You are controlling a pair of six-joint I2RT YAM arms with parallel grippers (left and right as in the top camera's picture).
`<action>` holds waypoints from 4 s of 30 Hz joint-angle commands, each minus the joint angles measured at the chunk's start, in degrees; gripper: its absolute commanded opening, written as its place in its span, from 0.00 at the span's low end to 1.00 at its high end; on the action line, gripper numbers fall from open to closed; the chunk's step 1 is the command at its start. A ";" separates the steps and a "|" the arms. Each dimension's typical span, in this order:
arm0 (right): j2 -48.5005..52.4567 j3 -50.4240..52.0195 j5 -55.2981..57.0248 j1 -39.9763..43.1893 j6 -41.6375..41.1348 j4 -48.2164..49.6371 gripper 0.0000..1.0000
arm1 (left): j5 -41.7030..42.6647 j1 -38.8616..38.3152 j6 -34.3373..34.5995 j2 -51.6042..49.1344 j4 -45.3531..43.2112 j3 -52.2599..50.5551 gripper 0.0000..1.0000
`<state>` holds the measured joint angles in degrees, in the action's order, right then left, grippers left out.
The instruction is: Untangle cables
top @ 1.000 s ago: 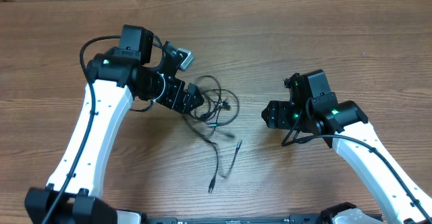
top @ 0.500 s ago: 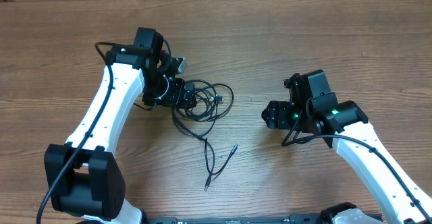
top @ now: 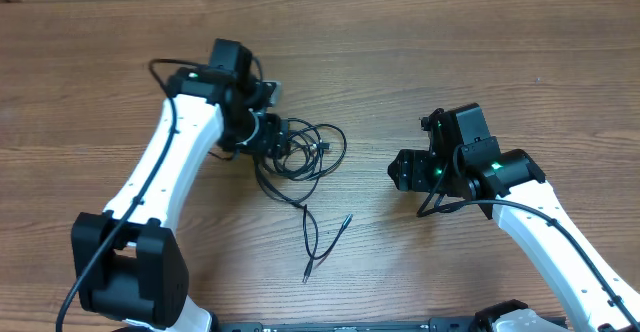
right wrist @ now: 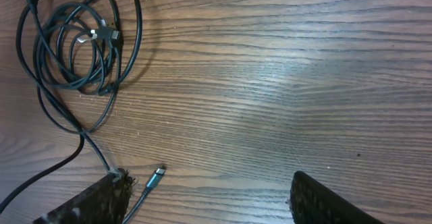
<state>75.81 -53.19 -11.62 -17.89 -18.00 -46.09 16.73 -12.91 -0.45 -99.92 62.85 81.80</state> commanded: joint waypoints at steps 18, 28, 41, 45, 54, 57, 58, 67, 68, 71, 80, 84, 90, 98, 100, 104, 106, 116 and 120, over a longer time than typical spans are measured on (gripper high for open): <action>-0.20 -0.02 -0.02 -0.04 0.04 0.11 0.72 | -6.86 -9.31 -7.72 -9.84 -6.29 -3.48 0.68; -0.20 -0.02 -0.02 -0.04 0.02 0.09 0.72 | -6.80 -10.51 -8.61 -16.70 -9.88 -3.72 0.64; -0.20 -0.02 -0.02 -0.04 0.04 0.09 0.72 | -8.17 -11.28 -5.35 -17.55 -10.80 -3.52 0.04; -0.20 -0.02 -0.02 -0.04 0.04 0.15 0.73 | -5.11 -11.21 -4.28 -15.41 -7.67 -1.25 0.04; -0.20 -0.02 -0.48 -0.04 0.02 2.75 0.73 | 10.45 -11.06 -7.76 1.49 -6.27 4.28 0.04; -0.20 -0.02 -4.90 -0.04 1.31 4.33 0.73 | 14.49 -11.02 -7.76 6.51 -6.51 4.74 0.04; -0.20 -0.02 -7.02 -0.04 2.29 5.09 0.73 | 15.72 -10.97 -7.76 7.87 -6.49 4.74 0.04; -0.20 -0.02 -25.99 -0.04 3.23 15.91 0.76 | 31.39 -8.46 -11.63 10.67 -3.30 4.72 0.04; -0.20 -0.02 -28.24 -0.04 3.21 17.27 0.76 | 32.98 -8.09 -11.87 10.67 -3.21 4.72 0.04; -0.20 -0.02 -34.05 -0.04 2.99 21.20 0.76 | 39.74 -6.16 -13.38 10.67 -3.06 4.72 0.04; -0.20 -0.02 -38.27 -0.04 -4.07 29.07 0.77 | 57.11 -1.62 -14.60 10.67 -3.32 4.72 0.04; -0.20 -0.02 -38.27 -0.09 -10.10 33.81 0.77 | 60.70 -1.79 -14.56 10.67 -4.13 4.72 0.04; -0.20 -0.02 -38.29 -0.11 -13.99 36.57 0.74 | 65.35 -2.19 -14.60 10.62 -5.07 4.70 0.04; -0.20 -0.02 -44.30 -1.42 -13.94 36.37 0.62 | 61.16 -2.23 -14.58 10.56 -6.16 4.72 0.04; -0.20 -0.02 -45.07 -1.68 -13.92 36.35 0.63 | 53.68 -2.23 -14.29 10.56 -5.38 4.70 0.04; -0.20 -0.02 -45.40 -1.66 -13.49 36.15 0.67 | 44.96 -2.23 -14.12 10.23 -2.54 4.70 0.04; -0.20 -0.02 -46.60 -1.66 -13.46 36.24 0.68 | 43.60 -2.23 -14.14 9.99 -1.81 4.66 0.04; -0.20 -0.02 -54.71 -1.99 -7.58 34.95 0.69 | 41.09 -2.21 -14.14 9.05 -1.77 4.66 0.04; -0.20 -0.02 -53.70 -1.99 -4.35 31.36 0.69 | 41.05 -2.12 -14.16 9.05 -1.79 4.66 0.04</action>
<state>76.47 -53.08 -59.33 -18.85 -26.37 -13.93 61.63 -14.96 -13.72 -89.27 61.76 86.17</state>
